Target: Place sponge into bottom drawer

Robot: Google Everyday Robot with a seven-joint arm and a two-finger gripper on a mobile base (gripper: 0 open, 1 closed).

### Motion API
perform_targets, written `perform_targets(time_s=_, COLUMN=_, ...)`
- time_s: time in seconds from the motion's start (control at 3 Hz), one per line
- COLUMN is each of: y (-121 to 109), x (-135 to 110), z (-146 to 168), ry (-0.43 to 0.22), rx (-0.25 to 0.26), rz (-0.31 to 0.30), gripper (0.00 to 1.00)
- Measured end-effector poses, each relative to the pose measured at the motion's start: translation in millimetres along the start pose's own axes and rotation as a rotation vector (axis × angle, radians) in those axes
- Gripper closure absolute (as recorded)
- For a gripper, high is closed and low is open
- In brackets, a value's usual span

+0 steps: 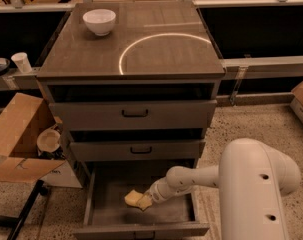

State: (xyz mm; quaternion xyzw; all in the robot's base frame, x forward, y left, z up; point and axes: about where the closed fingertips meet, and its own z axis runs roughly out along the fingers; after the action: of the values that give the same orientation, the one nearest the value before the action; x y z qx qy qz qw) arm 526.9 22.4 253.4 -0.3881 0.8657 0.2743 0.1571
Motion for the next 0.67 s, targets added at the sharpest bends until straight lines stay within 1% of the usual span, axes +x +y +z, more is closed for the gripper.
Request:
perform_targets(time_s=0.33, y=-28.5, x=5.1, z=31.0, ry=-0.002, rx=-0.017, rz=0.019, gripper=1.0)
perform_targets(time_s=0.67, y=-51.0, x=10.1, z=55.5, ry=0.01, rx=-0.05, rz=0.05, gripper=0.82)
